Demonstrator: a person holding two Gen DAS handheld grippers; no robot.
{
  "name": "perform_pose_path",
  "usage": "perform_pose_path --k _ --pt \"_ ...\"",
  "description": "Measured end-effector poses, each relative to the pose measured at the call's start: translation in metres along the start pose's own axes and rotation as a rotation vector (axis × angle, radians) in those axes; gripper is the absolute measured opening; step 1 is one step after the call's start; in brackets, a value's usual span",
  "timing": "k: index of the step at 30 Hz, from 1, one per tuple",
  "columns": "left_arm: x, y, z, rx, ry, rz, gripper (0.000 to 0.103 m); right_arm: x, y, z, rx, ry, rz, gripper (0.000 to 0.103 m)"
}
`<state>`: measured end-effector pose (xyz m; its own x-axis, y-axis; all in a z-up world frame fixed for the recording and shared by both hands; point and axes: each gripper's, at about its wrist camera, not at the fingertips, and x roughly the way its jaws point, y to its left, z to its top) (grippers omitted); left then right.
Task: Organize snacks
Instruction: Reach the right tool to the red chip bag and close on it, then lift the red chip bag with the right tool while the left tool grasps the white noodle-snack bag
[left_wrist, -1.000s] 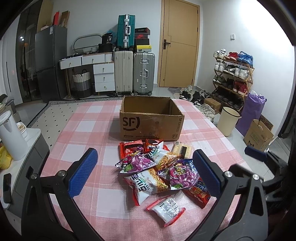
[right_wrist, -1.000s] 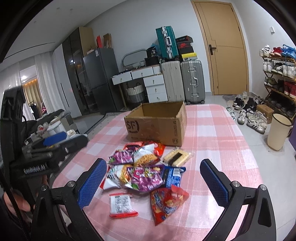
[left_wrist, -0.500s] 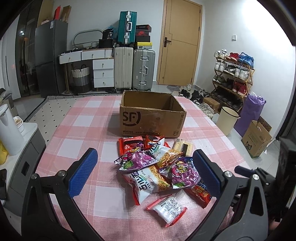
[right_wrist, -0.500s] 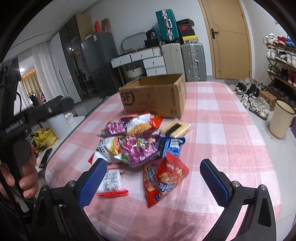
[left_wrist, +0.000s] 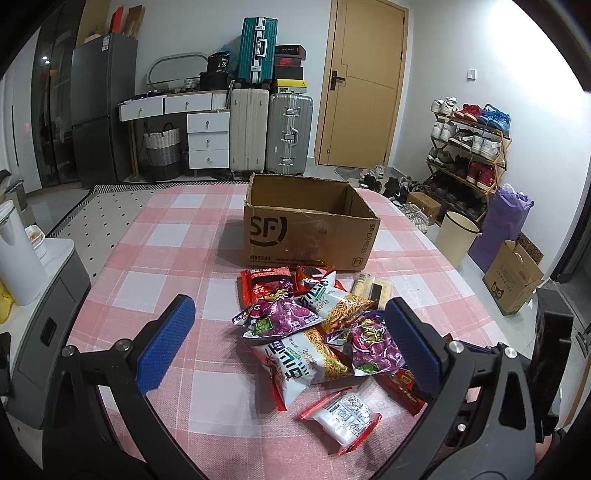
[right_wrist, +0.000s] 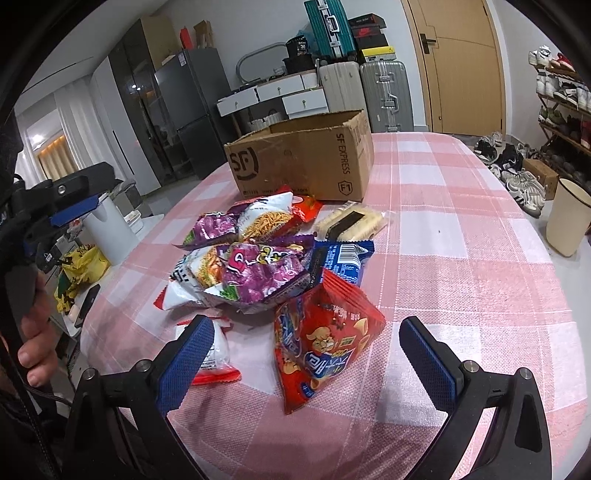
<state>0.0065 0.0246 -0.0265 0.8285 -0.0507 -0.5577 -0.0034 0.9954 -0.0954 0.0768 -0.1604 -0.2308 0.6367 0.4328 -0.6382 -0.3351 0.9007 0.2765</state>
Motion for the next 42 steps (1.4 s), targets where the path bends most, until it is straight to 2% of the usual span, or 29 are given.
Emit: perform_pose_path --k 6,8,10,12,15,25,42 --pt "0.006 0.002 -0.001 -0.003 0.009 0.005 0.102 0.014 -0.002 0.001 0.008 0.025 0.003 0.101" --pt "0.007 0.002 -0.001 -0.003 0.010 0.007 0.102 0.019 -0.003 0.001 0.010 0.037 0.004 0.088" --pt "0.009 0.002 -0.001 -0.003 0.015 0.009 0.102 0.025 -0.004 0.001 0.010 0.058 -0.009 0.061" --pt "0.012 0.002 -0.001 -0.003 0.020 0.013 0.102 0.028 -0.005 0.000 0.007 0.070 -0.017 0.056" --pt "0.013 0.003 -0.001 -0.005 0.024 0.011 0.102 0.028 -0.004 -0.001 0.002 0.088 0.034 0.049" --pt "0.014 0.002 -0.003 -0.005 0.019 0.010 0.102 0.020 -0.007 -0.004 0.028 0.074 0.065 0.040" --pt "0.018 0.031 -0.006 -0.052 0.039 0.058 0.102 -0.009 -0.014 -0.014 0.063 0.022 0.095 0.038"
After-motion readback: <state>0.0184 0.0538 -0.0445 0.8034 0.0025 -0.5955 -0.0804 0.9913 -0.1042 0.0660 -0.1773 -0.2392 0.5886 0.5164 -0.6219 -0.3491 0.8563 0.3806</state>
